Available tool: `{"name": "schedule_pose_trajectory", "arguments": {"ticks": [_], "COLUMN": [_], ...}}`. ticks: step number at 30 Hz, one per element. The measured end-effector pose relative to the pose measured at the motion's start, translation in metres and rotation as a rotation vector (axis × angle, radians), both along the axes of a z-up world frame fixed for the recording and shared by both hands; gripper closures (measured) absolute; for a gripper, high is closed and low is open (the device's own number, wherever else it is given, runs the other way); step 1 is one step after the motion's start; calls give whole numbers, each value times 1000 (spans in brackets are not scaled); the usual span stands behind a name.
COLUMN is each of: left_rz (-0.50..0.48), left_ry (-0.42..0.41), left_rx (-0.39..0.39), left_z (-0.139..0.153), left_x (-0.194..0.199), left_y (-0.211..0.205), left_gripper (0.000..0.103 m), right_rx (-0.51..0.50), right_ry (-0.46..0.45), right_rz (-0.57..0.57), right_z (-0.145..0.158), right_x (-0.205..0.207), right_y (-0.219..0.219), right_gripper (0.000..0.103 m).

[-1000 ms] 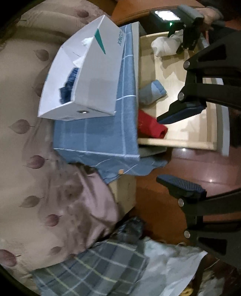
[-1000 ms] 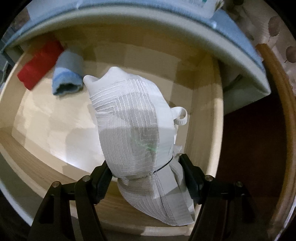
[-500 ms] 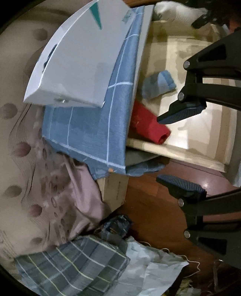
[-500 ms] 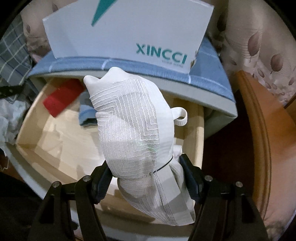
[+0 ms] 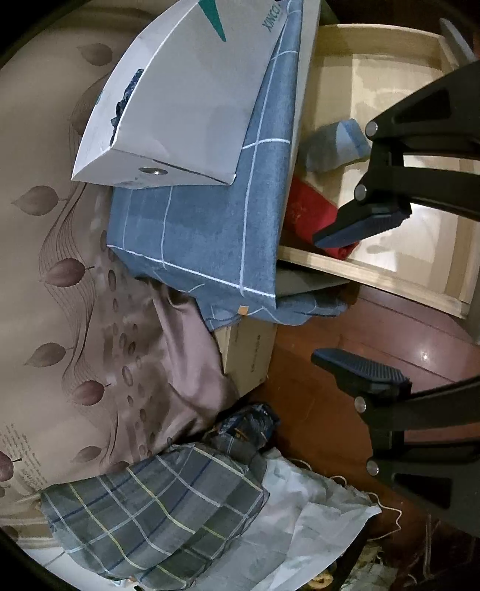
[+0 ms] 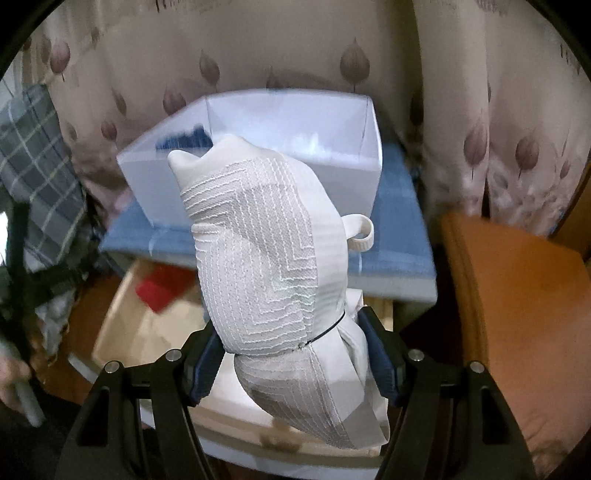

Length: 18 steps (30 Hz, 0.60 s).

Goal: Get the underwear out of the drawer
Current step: 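Carry the white ribbed underwear up over the white box with the right tool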

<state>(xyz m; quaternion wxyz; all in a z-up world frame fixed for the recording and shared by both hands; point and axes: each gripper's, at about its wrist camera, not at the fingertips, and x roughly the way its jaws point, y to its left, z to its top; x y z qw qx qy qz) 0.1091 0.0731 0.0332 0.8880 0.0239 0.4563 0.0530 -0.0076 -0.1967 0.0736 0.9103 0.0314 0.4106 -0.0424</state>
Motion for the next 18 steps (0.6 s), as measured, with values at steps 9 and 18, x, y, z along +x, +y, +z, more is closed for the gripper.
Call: {"name": "schedule_pose_trajectory", "arguments": {"ticks": [9,18], "left_rz": [58,103], "left_ry": [36,88], "left_rx": [-67,-98], "left_z": [-5,-15], "left_x": [5,10], "left_y": [20,43], "left_gripper": [45,45], "right_rx": [-59,-170], "right_ry": [-99,0], "right_rz": [-7,-36], "right_z": [80,75], "right_x": [61,158], "right_y": [-4,-7], "right_gripper": [37,37]}}
